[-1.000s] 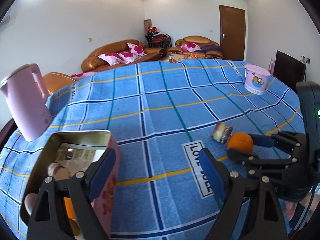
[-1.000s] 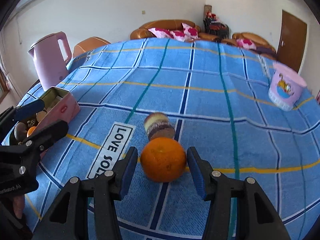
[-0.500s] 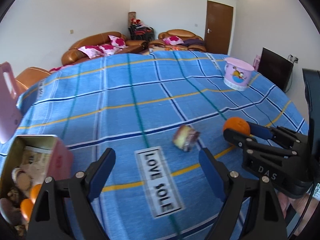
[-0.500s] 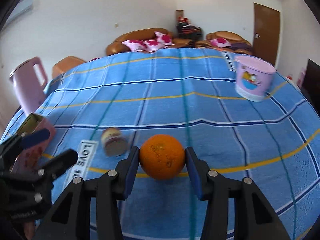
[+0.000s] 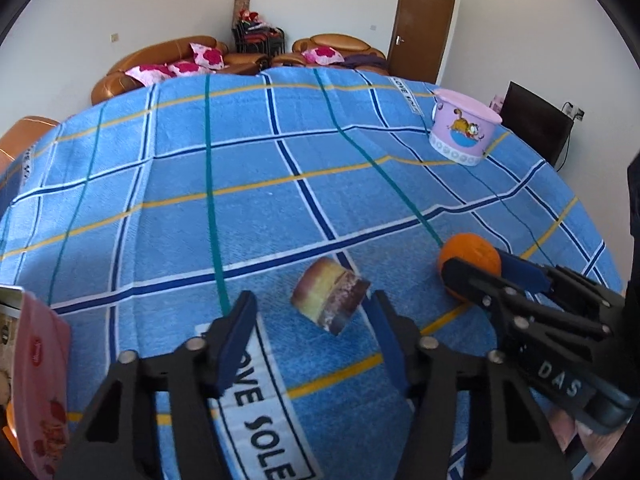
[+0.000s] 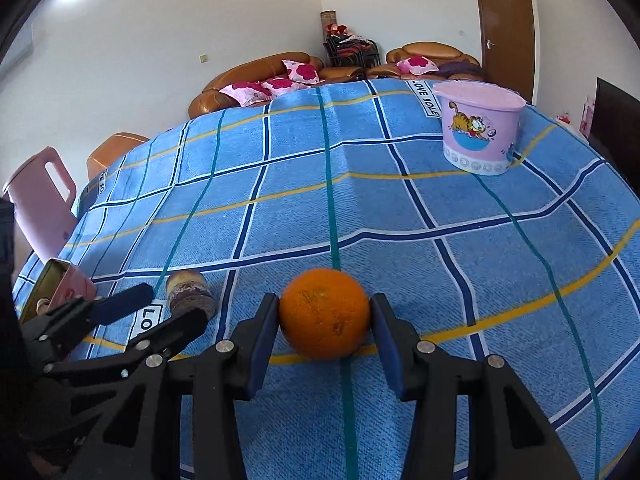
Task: Organize fruits
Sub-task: 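Close left tool on the cylindrical snack while right tool closes on the orange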
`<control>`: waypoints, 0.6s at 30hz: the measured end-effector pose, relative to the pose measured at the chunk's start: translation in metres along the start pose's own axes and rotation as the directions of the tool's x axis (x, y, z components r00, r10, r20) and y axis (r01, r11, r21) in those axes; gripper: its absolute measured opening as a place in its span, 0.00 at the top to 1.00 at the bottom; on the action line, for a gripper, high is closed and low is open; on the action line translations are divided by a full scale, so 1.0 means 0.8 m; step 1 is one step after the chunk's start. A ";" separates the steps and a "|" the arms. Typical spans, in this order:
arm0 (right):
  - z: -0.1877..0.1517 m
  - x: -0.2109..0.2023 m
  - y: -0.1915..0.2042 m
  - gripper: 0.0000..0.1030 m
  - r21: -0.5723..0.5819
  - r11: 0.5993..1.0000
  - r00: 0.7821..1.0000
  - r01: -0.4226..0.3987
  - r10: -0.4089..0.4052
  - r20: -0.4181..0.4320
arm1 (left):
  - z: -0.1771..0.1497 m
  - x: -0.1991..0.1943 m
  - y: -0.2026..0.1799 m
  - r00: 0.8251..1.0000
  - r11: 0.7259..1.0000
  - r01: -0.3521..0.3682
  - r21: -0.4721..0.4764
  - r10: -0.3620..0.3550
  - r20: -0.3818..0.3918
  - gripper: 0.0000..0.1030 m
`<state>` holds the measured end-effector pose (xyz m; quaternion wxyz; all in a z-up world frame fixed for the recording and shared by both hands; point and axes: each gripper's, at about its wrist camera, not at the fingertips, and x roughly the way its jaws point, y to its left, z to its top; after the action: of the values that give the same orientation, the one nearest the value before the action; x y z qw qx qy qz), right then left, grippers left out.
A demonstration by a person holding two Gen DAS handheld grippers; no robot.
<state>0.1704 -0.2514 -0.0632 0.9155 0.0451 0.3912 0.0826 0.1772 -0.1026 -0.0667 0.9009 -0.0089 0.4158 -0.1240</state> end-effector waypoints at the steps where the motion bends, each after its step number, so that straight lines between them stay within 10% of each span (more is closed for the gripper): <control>1: 0.000 0.000 0.001 0.53 -0.004 1.000 1.000 0.000 0.000 0.000 | 0.001 0.002 0.000 1.000 1.000 0.014 0.000 -0.014 -0.009 0.57; 18: -0.001 -0.006 0.014 0.53 -0.059 0.998 0.999 -0.023 0.025 0.030 | -0.006 -0.017 0.002 0.999 1.000 0.005 -0.011 -0.005 0.052 0.64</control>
<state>0.1656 -0.2415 -0.0587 0.9213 0.0240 0.3739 0.1043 0.1656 -0.0976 -0.0601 0.9111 -0.0180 0.3927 -0.1237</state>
